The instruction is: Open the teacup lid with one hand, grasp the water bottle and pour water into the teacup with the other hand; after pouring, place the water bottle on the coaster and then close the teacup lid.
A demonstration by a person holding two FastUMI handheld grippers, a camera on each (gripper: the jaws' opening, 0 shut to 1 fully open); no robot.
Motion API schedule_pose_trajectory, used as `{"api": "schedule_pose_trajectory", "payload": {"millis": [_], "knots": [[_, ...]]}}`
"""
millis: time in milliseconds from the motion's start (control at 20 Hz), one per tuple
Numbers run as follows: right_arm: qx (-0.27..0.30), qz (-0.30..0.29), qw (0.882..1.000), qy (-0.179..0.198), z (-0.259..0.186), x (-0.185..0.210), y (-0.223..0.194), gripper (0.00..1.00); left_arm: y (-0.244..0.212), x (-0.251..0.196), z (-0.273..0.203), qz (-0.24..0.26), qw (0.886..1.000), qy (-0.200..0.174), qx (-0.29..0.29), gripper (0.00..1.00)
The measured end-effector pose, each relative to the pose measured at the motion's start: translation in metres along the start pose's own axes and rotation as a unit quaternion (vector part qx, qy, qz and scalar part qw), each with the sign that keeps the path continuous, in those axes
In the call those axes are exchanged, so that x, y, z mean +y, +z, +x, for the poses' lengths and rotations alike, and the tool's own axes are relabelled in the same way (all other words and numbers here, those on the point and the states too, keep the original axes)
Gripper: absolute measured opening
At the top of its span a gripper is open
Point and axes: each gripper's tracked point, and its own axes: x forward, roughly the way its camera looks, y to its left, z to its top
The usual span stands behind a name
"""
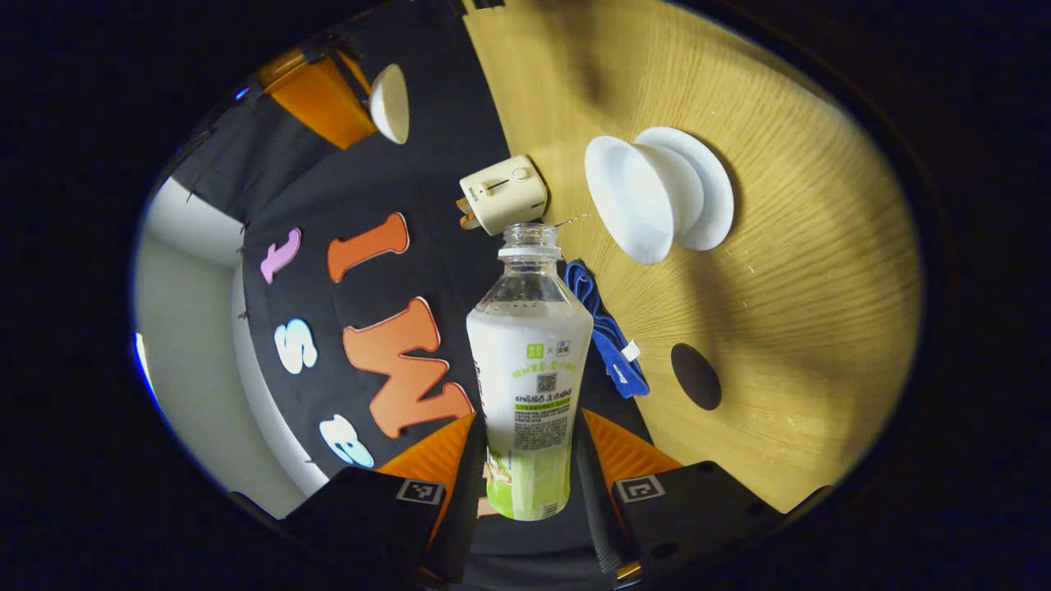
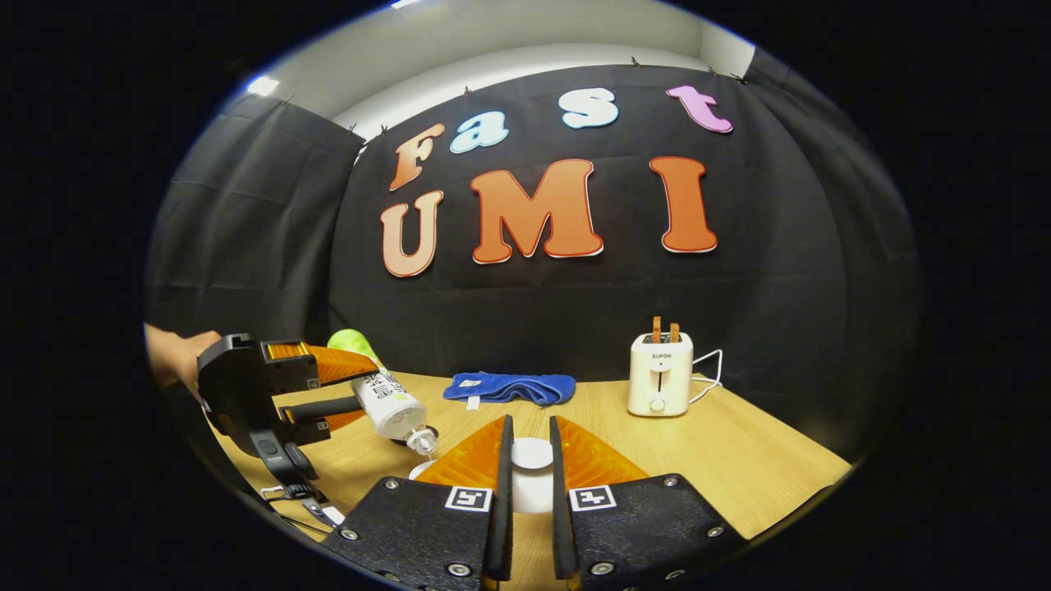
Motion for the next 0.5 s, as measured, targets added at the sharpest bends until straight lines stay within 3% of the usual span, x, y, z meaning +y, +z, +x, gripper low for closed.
{"api": "schedule_pose_trajectory", "payload": {"millis": [50,300,400,500], "knots": [[0.000,-0.001,1.000,-0.002,0.001,-0.001,0.000,0.20,-0.001,-0.002,0.001,-0.024,1.000,0.000,0.001,0.58],[-0.007,-0.001,1.000,-0.002,0.000,0.000,0.005,0.20,0.000,-0.012,0.002,-0.142,0.990,0.002,-0.006,0.61],[-0.009,-0.001,1.000,-0.009,0.002,-0.005,0.007,0.20,-0.007,-0.010,0.004,-0.201,0.980,0.010,0.000,0.57],[-0.007,0.000,1.000,-0.016,0.002,-0.010,0.008,0.20,-0.014,-0.007,0.005,-0.280,0.960,0.015,0.009,0.61]]}}
